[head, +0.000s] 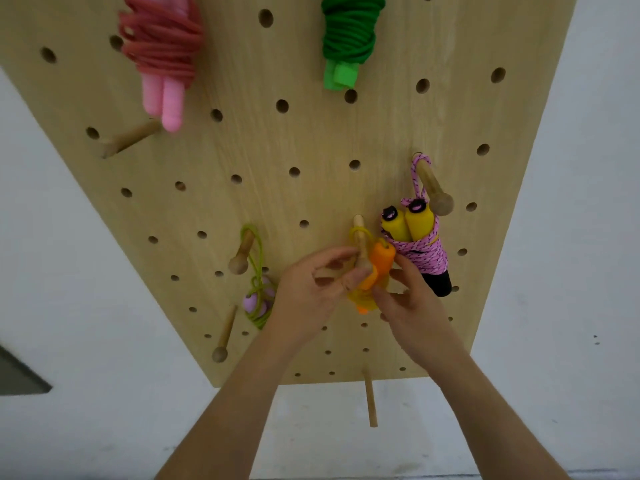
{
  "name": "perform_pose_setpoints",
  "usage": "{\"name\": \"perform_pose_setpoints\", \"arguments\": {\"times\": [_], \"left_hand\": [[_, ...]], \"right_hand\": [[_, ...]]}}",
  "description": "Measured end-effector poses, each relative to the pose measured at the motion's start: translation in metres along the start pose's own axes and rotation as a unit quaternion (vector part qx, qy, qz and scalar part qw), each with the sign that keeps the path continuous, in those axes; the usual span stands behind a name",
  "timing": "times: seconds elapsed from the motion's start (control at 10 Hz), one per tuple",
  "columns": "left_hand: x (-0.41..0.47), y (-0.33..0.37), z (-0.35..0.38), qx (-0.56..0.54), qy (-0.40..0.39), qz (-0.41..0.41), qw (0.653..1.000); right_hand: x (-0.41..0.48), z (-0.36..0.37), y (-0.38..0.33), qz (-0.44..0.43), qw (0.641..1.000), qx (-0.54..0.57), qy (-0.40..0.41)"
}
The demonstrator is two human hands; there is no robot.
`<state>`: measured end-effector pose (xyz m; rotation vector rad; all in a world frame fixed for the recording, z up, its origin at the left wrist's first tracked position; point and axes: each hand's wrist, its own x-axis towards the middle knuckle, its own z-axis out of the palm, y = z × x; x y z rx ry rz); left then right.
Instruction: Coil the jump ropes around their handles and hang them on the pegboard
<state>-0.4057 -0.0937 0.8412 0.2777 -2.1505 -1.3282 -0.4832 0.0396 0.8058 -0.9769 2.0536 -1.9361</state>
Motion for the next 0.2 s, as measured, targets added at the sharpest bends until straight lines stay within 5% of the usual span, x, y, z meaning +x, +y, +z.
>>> {"name": "perform_pose_setpoints", "arguments": {"times": [0.2], "left_hand": [[-0.03,-0.013,-0.02,0.094,0.09,-0.011,0.991]], "right_hand": [[-0.014,-0.005,0.002,-0.011,0.991,-0.127,0.029]]}}
